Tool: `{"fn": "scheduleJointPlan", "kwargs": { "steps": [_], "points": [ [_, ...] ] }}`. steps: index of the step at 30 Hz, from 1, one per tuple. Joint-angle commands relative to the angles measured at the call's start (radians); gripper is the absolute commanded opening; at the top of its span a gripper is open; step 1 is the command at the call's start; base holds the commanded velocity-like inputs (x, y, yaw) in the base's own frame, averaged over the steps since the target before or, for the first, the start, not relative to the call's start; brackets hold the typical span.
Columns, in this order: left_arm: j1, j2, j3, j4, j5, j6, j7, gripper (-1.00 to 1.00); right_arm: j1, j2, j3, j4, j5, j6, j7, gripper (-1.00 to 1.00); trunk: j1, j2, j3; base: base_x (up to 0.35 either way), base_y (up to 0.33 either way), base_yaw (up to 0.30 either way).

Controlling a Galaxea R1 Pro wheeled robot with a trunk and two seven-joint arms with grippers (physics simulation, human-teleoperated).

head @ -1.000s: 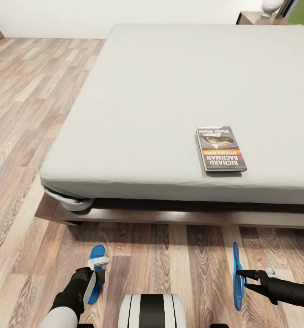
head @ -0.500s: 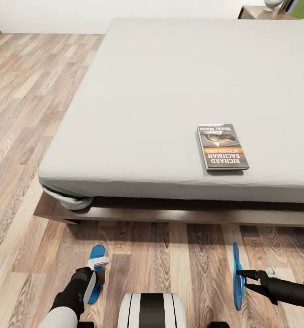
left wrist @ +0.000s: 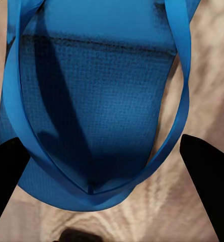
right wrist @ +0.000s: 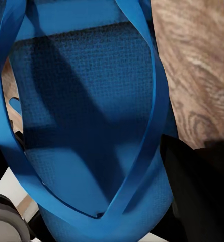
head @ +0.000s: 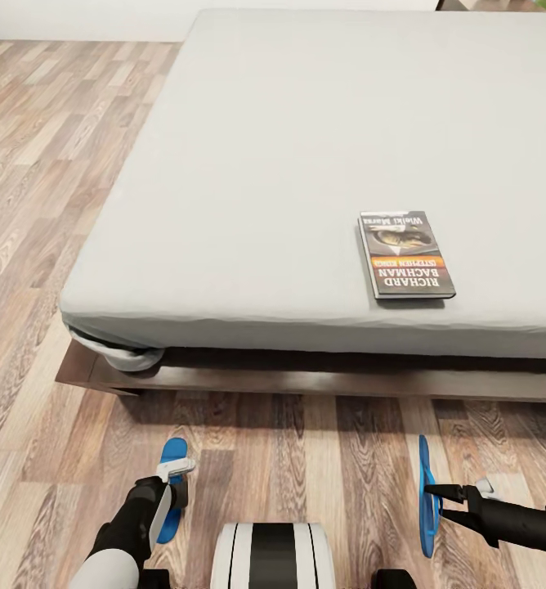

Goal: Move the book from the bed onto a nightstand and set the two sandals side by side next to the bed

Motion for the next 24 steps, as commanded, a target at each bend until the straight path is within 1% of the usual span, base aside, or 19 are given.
{"fn": "scheduleJointPlan", "kwargs": {
  "steps": [1,7,21,24],
  "points": [
    [0.001,-0.001,0.004,0.021,-0.018,-0.015,-0.001,-1.0,0.0,0.0,-0.002,0.0,0.004,0.003,0.006,-1.0,0.0,0.0,-0.001,0.03,0.0,0.0],
    [0.001,-0.001,0.004,0.021,-0.018,-0.016,0.0,-1.0,0.0,0.0,-0.002,0.0,0.004,0.003,0.006,-1.0,0.0,0.0,-0.001,0.135,0.0,0.0],
    [0.001,-0.001,0.004,0.021,-0.018,-0.016,0.0,-1.0,0.0,0.0,-0.002,0.0,0.004,0.003,0.006,-1.0,0.0,0.0,-0.001,0.007,0.0,0.0],
    [0.001,-0.001,0.004,0.021,-0.018,-0.015,0.0,-1.0,0.0,0.0,-0.002,0.0,0.004,0.003,0.006,-1.0,-0.001,0.001,0.011,0.0,0.0,0.0]
  ]
}}
